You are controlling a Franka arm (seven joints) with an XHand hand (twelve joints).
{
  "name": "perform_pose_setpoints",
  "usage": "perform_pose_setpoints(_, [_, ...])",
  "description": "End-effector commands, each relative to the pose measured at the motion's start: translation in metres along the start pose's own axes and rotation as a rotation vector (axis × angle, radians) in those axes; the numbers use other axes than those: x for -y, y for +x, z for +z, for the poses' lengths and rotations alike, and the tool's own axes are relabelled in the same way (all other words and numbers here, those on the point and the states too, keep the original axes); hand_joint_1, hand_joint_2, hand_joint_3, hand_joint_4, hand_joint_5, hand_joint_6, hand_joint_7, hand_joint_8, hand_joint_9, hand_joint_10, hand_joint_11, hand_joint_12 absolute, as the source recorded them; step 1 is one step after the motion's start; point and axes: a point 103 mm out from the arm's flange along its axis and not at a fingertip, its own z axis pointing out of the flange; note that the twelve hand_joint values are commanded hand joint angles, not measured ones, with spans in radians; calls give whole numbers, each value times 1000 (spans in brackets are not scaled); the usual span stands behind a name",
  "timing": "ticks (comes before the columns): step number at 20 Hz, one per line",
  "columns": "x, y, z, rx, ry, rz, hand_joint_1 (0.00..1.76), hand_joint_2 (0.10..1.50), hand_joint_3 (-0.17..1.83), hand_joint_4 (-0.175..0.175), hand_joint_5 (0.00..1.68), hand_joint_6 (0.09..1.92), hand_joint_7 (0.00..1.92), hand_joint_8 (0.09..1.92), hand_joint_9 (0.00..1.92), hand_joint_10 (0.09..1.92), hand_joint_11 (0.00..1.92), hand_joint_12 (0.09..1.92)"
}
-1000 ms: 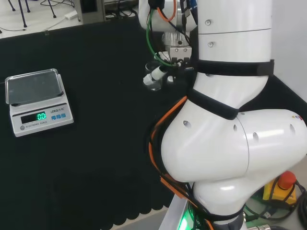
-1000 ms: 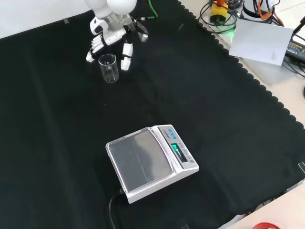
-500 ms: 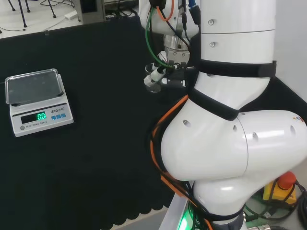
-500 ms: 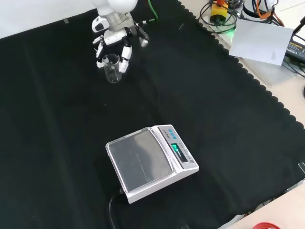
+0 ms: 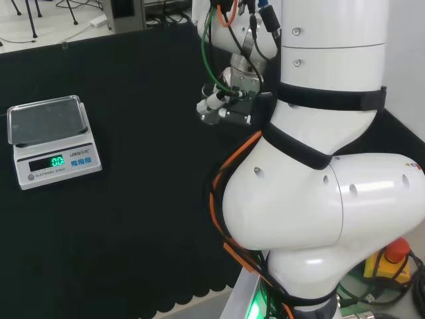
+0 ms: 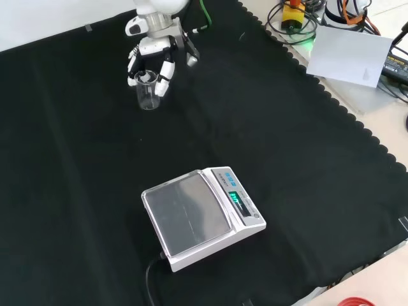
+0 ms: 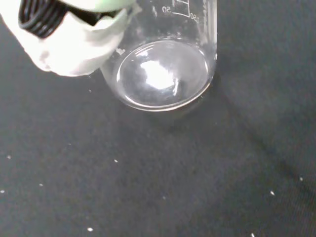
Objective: Pick up the beaker.
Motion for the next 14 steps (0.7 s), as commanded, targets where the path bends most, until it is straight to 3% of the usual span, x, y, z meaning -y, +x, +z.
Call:
perform_pose_setpoints(1, [12,28,-50,18,-65,-74,1125,785,362,175,1317,481,1242,814,1232,657,561,1361])
perform_pose_setpoints(8, [34,97,-109,34,-122,-174,1128,770,386,175,1329,463,1252,807,1241,653,566,1355])
perform_pose_setpoints(14, [62,188,-108,61,-101,-315,1128,768,390,175,1330,461,1255,807,1243,654,568,1355])
